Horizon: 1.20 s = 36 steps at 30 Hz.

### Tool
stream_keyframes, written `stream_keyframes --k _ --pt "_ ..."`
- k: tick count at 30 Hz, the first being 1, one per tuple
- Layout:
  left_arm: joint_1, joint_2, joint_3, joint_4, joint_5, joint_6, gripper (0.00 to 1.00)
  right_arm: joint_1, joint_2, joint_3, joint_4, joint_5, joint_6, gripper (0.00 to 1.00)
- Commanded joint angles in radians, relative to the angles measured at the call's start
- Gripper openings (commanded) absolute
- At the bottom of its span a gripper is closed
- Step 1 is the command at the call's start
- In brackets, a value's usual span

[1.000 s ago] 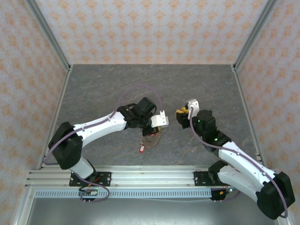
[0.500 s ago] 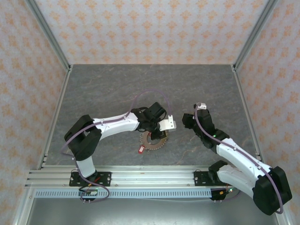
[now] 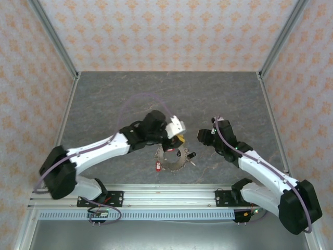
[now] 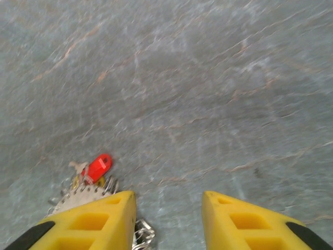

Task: Put the keys on the keyring

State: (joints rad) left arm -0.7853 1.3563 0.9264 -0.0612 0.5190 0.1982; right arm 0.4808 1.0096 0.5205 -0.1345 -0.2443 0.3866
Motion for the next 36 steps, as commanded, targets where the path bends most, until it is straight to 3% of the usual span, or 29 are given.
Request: stream_keyframes --k 1,6,9,15,23,26,33,36 --pt "0.048 -0.103 -0.109 0.230 -0.165 -0.259 0.31 -0.004 0.060 0.055 -0.022 -0.124 0.025 0.36" --pt "0.051 -0.207 -0.163 0.127 -0.455 -0.453 0.55 -0.002 0.168 0.099 -0.045 -0.212 0.044 0.35" --pt "0.052 -0.222 -0.155 0.007 -0.558 -0.600 0.85 0.005 0.241 0.119 -0.052 -0.242 0.050 0.35" --pt "0.057 -0.203 -0.179 -0.092 -0.563 -0.824 1.00 0.023 0.340 0.148 -0.057 -0.291 0.041 0.39" --pt "0.063 -0.084 -0.193 -0.138 -0.402 -0.951 0.94 0.050 0.438 0.178 -0.064 -0.316 0.024 0.40" --pt "0.063 -0.068 -0.234 -0.095 -0.368 -0.978 0.85 0.050 0.461 0.181 -0.072 -0.324 0.018 0.40" --pt "0.064 0.007 -0.238 -0.063 -0.273 -0.991 0.47 0.050 0.490 0.185 -0.065 -0.402 -0.004 0.36" --pt "0.064 0.049 -0.234 -0.052 -0.259 -1.003 0.40 0.051 0.500 0.188 -0.077 -0.405 -0.015 0.35"
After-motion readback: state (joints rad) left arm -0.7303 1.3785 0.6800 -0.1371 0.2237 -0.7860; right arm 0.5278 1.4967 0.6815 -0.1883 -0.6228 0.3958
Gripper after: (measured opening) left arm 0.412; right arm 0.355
